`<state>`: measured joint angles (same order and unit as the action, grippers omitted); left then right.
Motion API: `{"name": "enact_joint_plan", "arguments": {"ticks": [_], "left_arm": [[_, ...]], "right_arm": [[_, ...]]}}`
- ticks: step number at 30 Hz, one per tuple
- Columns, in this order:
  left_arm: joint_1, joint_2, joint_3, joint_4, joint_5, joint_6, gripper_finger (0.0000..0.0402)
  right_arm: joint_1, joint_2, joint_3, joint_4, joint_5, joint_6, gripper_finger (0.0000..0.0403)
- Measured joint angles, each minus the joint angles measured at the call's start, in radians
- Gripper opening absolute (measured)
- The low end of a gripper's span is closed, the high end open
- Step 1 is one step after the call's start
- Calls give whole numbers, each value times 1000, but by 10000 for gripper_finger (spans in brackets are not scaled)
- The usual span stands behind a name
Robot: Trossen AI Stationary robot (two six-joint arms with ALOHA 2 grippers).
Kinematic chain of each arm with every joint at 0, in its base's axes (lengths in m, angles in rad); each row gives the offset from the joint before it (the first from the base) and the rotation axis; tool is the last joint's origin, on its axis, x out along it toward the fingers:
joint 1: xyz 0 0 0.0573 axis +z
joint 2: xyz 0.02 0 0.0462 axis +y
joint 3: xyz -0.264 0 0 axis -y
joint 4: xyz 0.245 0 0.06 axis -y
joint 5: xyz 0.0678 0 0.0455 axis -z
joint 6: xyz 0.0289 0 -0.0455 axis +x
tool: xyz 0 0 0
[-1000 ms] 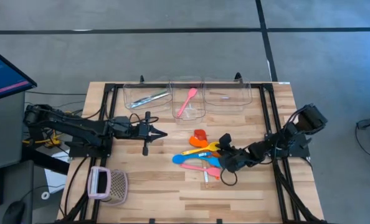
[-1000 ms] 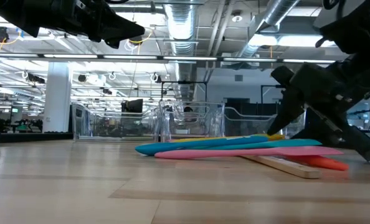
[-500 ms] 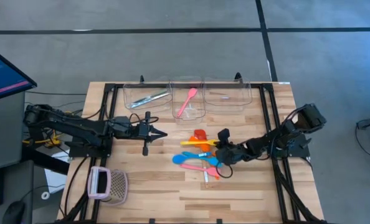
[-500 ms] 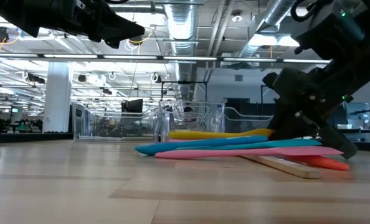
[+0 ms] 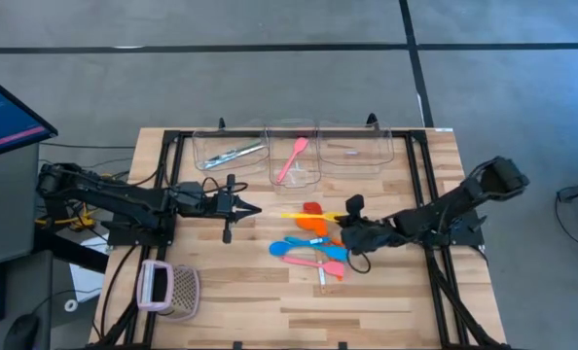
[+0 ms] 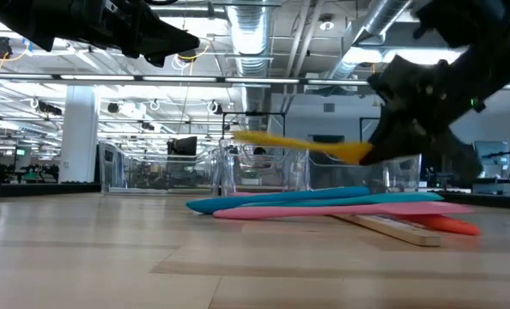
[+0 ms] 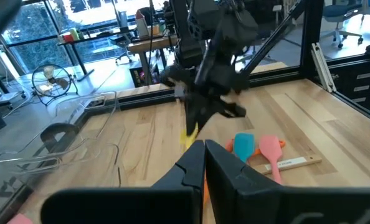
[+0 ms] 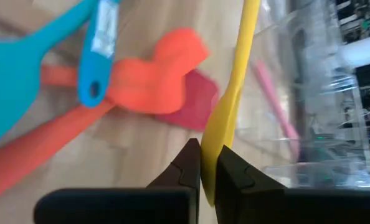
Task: Pick & Place Kitchen Items
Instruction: Put the yellow serving spoon into the right transparent bin
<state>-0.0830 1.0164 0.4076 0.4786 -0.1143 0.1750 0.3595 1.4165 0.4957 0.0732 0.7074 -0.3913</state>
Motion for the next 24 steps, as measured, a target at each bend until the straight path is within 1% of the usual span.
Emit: {"name": "enact_joint_plan", "arguments": {"ticks": [4, 10, 14, 17, 20, 24], "left_arm": [[0, 0, 0, 0, 0, 0, 2], [0, 0, 0, -1, 1, 0, 2], [0, 0, 0, -3, 1, 0, 2], [0, 0, 0, -4, 1, 0, 2], [0, 0, 0, -4, 2, 0, 2], [0, 0, 0, -8, 2, 1, 2]], "right_arm": [[0, -130, 0, -64, 20, -10, 9], [-28, -349, 1, -205, 100, -34, 9], [-79, -455, 54, -363, 113, -20, 9], [-135, -485, 131, -522, 114, 29, 9], [-197, -487, 216, -677, 107, 71, 9], [-281, -478, 305, -827, 91, 68, 9]]}}
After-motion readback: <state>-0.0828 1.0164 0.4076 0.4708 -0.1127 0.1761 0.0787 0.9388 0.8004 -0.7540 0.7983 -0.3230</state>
